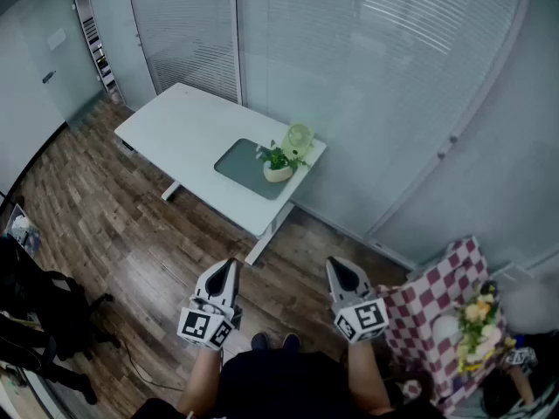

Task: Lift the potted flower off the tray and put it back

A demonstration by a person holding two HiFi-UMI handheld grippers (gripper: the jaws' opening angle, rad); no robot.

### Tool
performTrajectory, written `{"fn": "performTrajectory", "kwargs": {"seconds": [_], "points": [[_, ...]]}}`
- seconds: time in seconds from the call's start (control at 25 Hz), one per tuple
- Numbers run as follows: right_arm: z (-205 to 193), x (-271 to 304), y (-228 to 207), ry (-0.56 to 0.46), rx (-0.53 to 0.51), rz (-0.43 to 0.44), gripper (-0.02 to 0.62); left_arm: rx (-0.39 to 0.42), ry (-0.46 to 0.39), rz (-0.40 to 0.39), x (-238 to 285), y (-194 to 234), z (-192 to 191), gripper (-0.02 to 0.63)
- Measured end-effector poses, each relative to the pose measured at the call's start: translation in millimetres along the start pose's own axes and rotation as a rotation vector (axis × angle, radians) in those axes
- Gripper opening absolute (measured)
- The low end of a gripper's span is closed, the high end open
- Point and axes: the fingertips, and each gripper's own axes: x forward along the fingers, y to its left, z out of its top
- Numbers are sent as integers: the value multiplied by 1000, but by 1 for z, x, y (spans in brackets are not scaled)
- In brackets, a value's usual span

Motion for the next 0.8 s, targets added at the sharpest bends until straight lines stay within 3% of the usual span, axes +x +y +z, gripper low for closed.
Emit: {"fn": "performTrajectory", "kwargs": {"seconds": [0.28,0.8], "points": [[-12,2,-1,40,10,-15,3,-5,4,-6,2,-4,-4,6],[-9,9,0,32,25,34,3,26,31,13,7,-6,-9,6]]}}
